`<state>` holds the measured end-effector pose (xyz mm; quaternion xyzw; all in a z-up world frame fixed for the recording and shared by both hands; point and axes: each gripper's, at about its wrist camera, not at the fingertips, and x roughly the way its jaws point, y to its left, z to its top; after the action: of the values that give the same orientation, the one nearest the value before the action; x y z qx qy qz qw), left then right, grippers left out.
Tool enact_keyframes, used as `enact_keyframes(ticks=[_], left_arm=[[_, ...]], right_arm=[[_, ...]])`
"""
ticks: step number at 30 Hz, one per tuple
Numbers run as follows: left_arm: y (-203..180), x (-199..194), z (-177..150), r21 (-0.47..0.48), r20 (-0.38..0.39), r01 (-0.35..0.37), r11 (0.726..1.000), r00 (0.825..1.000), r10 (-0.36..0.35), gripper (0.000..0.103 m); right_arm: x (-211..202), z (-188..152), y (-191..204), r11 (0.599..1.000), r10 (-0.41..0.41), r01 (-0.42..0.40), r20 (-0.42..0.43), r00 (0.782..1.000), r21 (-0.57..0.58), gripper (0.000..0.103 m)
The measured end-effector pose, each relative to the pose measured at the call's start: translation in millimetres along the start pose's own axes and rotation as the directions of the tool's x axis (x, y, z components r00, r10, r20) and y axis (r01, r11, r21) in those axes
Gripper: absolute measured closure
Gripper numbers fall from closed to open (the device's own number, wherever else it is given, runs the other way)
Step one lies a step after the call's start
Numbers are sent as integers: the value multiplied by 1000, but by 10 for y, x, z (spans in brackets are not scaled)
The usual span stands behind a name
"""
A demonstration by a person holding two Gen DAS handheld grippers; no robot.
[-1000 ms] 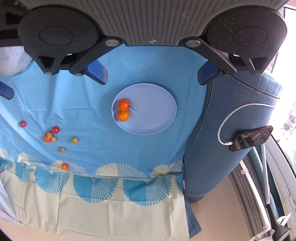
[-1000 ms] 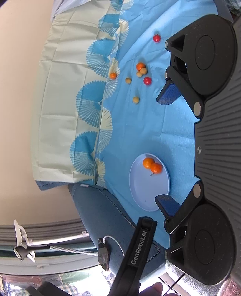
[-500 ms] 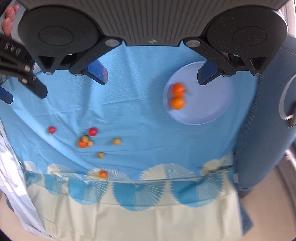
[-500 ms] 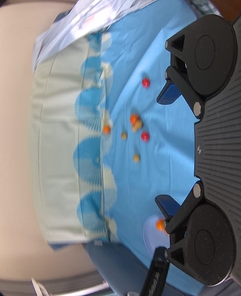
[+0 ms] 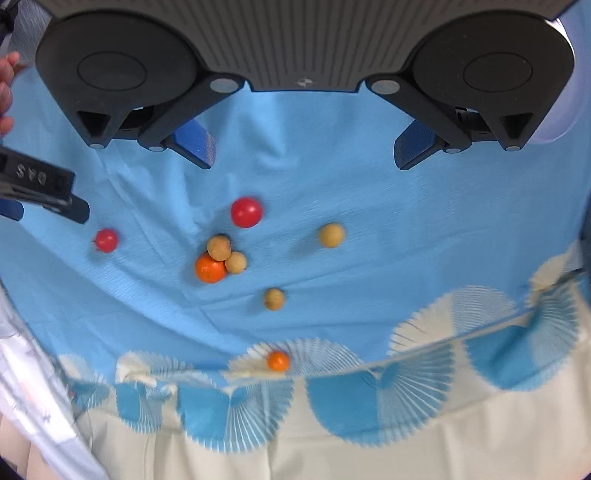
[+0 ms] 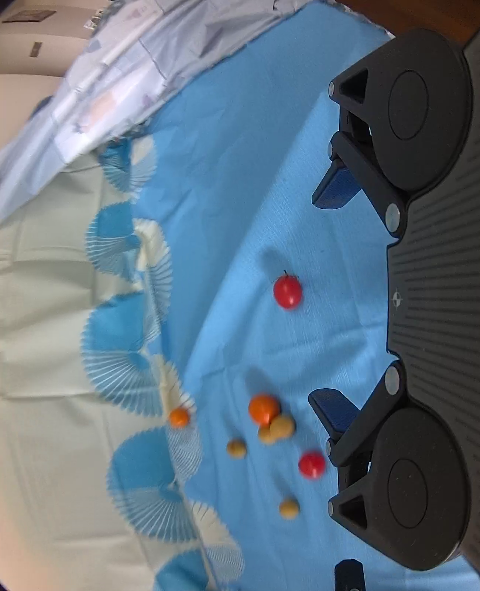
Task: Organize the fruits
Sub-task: 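Grasp a red cherry tomato with the left gripper while the right gripper grasps another, then carry both red tomatoes to the plate and open both grippers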
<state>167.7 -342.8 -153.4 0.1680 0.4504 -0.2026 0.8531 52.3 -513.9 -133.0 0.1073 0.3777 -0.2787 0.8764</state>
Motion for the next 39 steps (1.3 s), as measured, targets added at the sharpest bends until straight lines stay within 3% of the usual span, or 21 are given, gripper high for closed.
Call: enact_keyframes(ticks=[8, 11, 16, 18, 19, 20, 21, 22, 23, 25, 32, 39], left_arm=[[-203, 997, 355, 6, -75, 23, 1000, 997, -23, 0], [-193, 1259, 386, 0, -135, 50, 999, 990, -50, 0], [-201, 1242, 354, 3, -101, 43, 999, 994, -42, 0], [-256, 1206, 387, 24, -117, 24, 999, 993, -21, 2], [-279, 1169, 404, 28, -114, 39, 999, 993, -35, 17], [-287, 1120, 414, 23, -111, 66, 998, 992, -63, 39], [-291, 1068, 421, 17, -106, 76, 997, 992, -73, 52], [-294, 1028, 425, 12, -111, 97, 995, 989, -96, 69], [-283, 997, 428, -1, -117, 116, 993, 986, -115, 70], [-243, 909, 409, -28, -102, 140, 990, 985, -142, 70], [-108, 412, 316, -18, -69, 100, 995, 993, -101, 70], [285, -475, -88, -42, -75, 25, 999, 997, -28, 70]], right_arm=[[1106, 114, -22, 998, -67, 68, -57, 996, 12, 1], [1290, 33, -5, 997, -69, 71, -68, 995, 23, 1], [1246, -80, -9, 998, -67, 66, 28, 997, 18, 1], [1236, -73, -22, 998, -64, 63, 27, 998, 14, 1], [1221, -67, -22, 998, -57, 57, 25, 998, 12, 5], [1189, -65, -18, 999, -43, 43, 36, 998, 8, 20], [1154, -66, -8, 1000, -31, 31, 49, 998, -1, 44], [1122, -68, 0, 1000, -19, 20, 56, 998, -10, 55], [1105, -71, 14, 1000, -24, 25, 57, 998, -17, 62], [1082, -73, 25, 999, -28, 30, 56, 998, -21, 62], [750, -18, -13, 999, -41, 40, 85, 996, 14, 62], [-184, -112, 216, 994, 105, -100, 149, 983, -38, 62]])
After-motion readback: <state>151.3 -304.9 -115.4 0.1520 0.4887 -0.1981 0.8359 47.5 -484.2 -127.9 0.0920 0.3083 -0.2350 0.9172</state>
